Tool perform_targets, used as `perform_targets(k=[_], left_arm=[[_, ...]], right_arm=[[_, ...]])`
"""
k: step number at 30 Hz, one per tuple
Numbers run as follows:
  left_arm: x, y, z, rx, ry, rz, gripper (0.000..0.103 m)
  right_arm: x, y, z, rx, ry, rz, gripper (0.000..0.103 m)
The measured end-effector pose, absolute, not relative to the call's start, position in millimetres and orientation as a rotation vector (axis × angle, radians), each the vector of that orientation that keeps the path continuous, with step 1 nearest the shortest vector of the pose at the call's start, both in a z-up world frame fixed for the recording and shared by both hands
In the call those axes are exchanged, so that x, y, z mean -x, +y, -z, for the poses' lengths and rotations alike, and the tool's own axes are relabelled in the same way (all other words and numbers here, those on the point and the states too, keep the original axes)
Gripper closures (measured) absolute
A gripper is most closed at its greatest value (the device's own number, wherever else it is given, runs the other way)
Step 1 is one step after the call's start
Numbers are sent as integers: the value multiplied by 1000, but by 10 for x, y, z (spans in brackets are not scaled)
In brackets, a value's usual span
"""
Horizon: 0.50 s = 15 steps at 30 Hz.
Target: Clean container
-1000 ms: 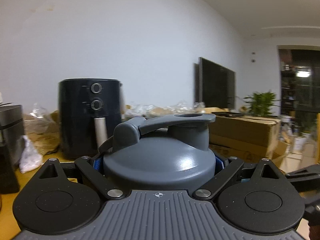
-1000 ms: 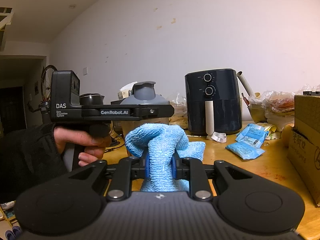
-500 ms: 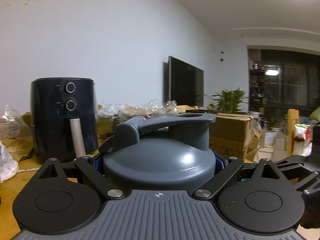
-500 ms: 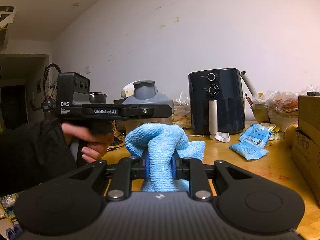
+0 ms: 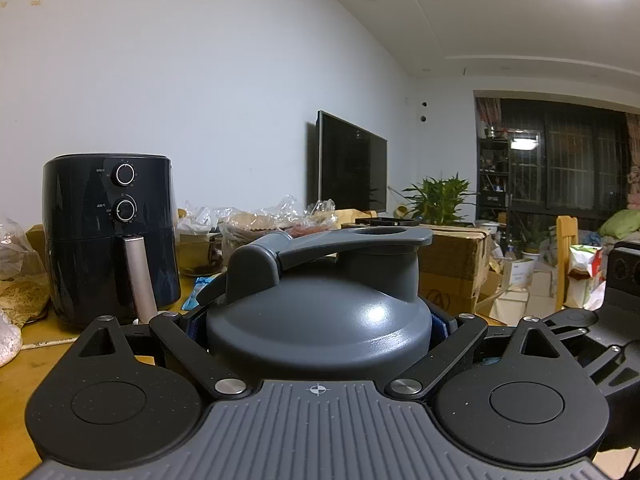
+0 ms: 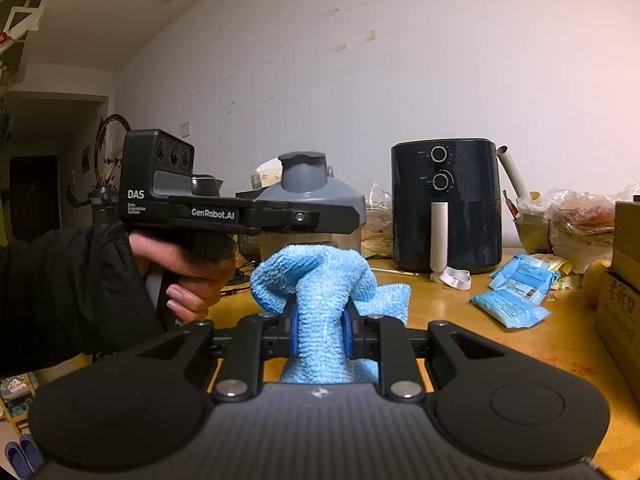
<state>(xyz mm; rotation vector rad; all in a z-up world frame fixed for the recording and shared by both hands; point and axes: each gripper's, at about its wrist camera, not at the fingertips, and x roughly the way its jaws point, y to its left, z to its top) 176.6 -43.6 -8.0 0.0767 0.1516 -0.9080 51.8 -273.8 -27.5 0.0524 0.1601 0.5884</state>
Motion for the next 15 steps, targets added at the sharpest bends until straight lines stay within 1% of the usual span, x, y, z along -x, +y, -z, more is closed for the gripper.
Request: perform_targets(k=[15], left_arm=[[-1795, -466, 60, -77, 156, 906, 8]], right_arm=[[-768, -2527, 241, -34, 140, -606, 84]])
